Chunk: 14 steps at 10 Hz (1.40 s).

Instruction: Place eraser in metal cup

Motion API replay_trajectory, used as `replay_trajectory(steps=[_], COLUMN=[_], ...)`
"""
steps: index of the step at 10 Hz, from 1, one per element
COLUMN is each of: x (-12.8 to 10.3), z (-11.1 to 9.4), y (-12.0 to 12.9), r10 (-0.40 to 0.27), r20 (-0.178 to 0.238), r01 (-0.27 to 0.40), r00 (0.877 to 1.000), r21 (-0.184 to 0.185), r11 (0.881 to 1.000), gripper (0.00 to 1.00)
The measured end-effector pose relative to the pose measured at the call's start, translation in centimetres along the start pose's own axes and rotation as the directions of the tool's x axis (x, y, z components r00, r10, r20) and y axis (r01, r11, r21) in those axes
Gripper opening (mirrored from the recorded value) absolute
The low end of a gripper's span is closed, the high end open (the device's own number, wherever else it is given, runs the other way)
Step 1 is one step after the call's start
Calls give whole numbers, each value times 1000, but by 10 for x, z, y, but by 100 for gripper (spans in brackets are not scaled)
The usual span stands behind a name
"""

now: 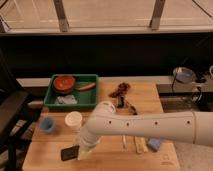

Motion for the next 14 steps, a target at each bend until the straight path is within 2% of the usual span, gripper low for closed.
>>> replay_trajectory(steps=[3, 5, 7, 11, 14], x=[8, 15, 22, 30, 49], z=[6, 6, 6, 6, -14], y=[-12, -18, -21, -14, -9], r10=[25, 43, 61, 70, 101], r20=[-20, -31, -37, -37, -32], r01=[-25, -43, -61, -70, -100], r00=[999, 999, 997, 997, 994], r21=[6, 10, 13, -8, 20], r11=[1000, 999, 998, 998, 995], gripper=[50, 61, 61, 61, 61])
